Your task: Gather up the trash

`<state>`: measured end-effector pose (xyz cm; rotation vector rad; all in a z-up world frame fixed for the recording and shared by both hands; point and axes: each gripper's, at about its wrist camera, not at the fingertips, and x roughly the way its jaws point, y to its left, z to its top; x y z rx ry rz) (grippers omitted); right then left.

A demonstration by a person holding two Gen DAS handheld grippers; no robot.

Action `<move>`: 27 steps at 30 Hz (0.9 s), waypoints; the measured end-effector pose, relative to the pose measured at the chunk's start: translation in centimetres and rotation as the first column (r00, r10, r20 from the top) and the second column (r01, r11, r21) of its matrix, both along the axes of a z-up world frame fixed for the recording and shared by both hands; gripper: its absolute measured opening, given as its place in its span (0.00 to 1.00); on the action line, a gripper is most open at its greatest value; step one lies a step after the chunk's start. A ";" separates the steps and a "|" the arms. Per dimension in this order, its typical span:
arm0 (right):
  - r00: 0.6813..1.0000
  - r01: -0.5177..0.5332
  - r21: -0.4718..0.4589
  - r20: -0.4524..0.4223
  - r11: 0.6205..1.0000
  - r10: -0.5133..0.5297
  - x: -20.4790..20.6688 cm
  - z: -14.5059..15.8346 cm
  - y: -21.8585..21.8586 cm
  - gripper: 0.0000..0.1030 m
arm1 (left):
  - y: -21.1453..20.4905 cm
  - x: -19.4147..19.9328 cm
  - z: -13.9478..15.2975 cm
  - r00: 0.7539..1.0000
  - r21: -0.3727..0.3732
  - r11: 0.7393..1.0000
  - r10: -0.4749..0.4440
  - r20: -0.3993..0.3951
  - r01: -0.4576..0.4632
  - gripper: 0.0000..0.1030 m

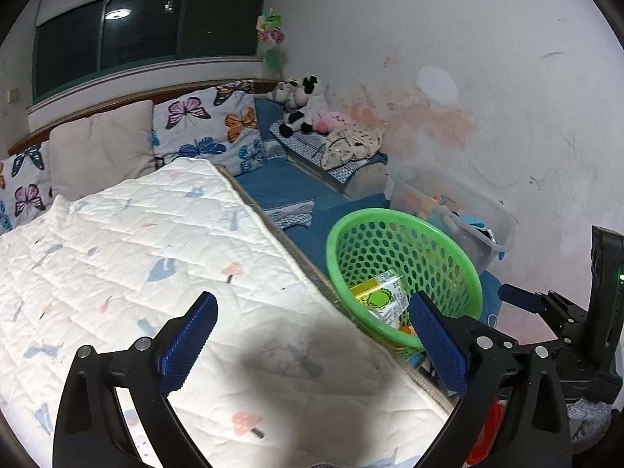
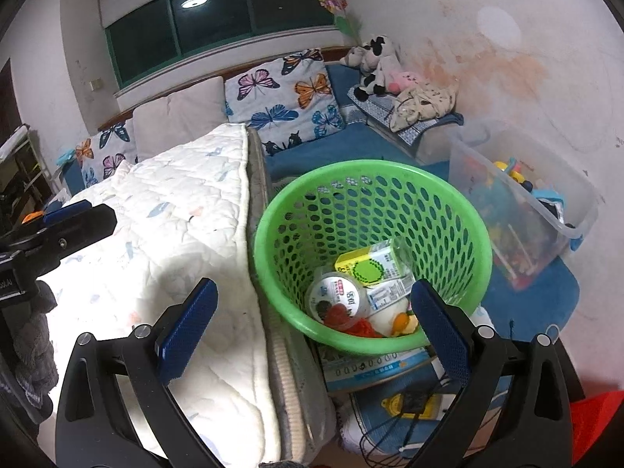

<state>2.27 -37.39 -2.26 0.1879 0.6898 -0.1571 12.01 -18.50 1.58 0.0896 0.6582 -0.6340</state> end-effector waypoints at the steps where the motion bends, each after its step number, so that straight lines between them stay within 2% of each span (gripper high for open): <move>1: 1.000 -0.003 -0.003 0.002 1.000 0.003 0.0 0.0 0.3 0.96 | 0.5 0.0 0.0 1.000 -0.001 1.000 0.011 0.001 -0.011 0.93; 13: 0.999 -0.043 0.005 0.006 0.999 0.043 -0.1 0.7 3.4 0.96 | 6.1 -1.5 0.2 0.989 -0.010 0.990 0.143 0.029 -0.143 0.93; 27: 0.995 -0.101 0.004 0.002 0.995 0.101 0.3 0.7 6.3 0.96 | 11.6 -3.0 -0.5 0.966 -0.022 0.966 0.258 0.019 -0.258 0.93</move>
